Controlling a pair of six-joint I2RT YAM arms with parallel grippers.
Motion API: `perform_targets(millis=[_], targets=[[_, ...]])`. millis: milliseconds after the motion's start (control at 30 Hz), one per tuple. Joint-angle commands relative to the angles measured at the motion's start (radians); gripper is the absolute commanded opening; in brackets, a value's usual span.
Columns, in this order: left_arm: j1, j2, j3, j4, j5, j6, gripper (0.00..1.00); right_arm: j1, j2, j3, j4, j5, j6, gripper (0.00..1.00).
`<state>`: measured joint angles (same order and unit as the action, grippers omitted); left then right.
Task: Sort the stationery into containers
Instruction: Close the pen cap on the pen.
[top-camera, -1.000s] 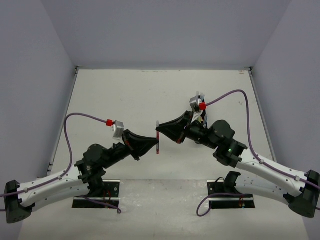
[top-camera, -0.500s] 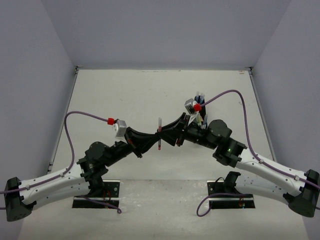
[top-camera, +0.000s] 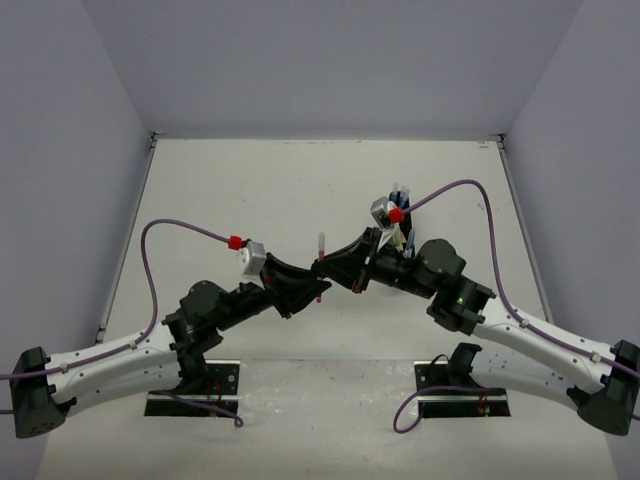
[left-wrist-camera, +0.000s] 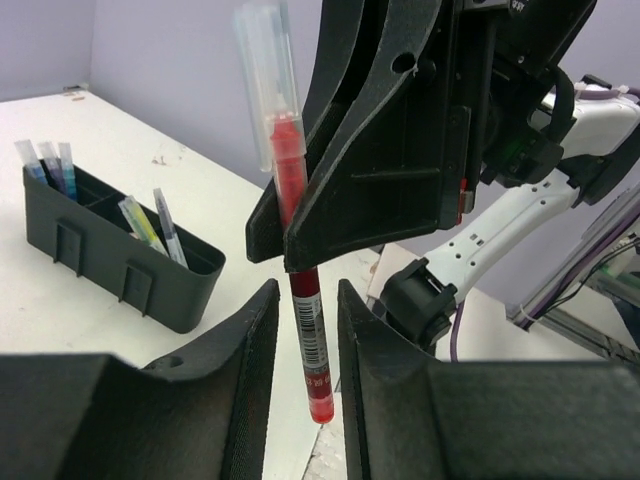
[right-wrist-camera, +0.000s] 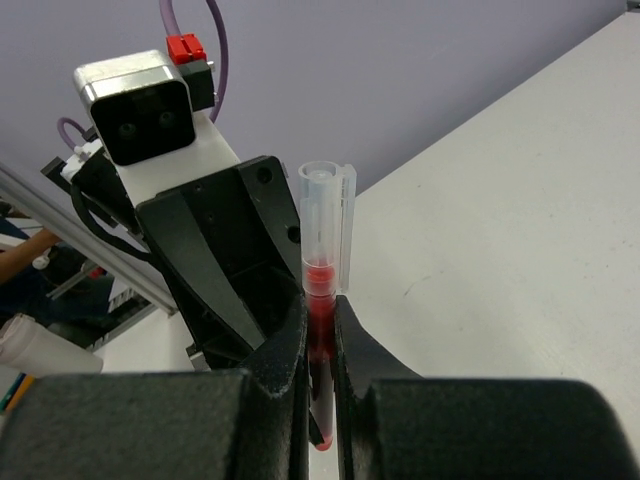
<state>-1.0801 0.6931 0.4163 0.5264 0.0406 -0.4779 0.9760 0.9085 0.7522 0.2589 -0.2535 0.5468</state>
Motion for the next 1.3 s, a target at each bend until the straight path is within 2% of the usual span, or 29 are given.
perform_targets(millis=[0, 67, 167, 233, 333, 367, 433, 600, 933, 1133, 1267], targets=[[0.004, 0.043, -0.006, 0.123, 0.073, 0.003, 0.18, 0.007, -0.021, 0.063, 0.036, -0.017, -0.017, 0.0], [0.003, 0.056, -0.007, 0.137, 0.081, -0.002, 0.0, 0.006, -0.017, 0.073, 0.033, -0.022, -0.016, 0.0], [0.002, 0.059, -0.007, 0.145, 0.084, 0.005, 0.0, 0.006, -0.011, 0.078, 0.022, -0.032, -0.019, 0.0], [0.002, 0.045, -0.007, 0.134, 0.083, 0.02, 0.0, 0.006, -0.014, 0.068, 0.017, -0.021, -0.025, 0.24], [0.003, 0.024, -0.001, 0.101, 0.083, 0.049, 0.0, 0.006, -0.026, 0.066, -0.035, 0.05, -0.034, 0.71], [0.003, 0.015, -0.003, 0.089, 0.085, 0.057, 0.0, 0.006, -0.027, 0.073, -0.054, 0.066, -0.042, 0.76], [0.003, 0.001, -0.008, 0.077, 0.095, 0.066, 0.0, 0.006, -0.028, 0.102, -0.087, 0.091, -0.058, 0.79], [0.005, -0.015, -0.013, 0.05, 0.125, 0.081, 0.0, 0.004, -0.023, 0.212, -0.231, 0.146, -0.14, 0.76], [0.003, 0.004, -0.01, 0.009, 0.083, 0.074, 0.0, 0.005, -0.027, 0.277, -0.3, 0.09, -0.17, 0.64], [0.003, 0.03, 0.003, 0.007, 0.084, 0.076, 0.0, 0.004, -0.011, 0.285, -0.311, 0.102, -0.181, 0.46], [0.003, 0.045, 0.006, 0.009, 0.084, 0.076, 0.0, 0.006, -0.005, 0.283, -0.31, 0.1, -0.183, 0.41]])
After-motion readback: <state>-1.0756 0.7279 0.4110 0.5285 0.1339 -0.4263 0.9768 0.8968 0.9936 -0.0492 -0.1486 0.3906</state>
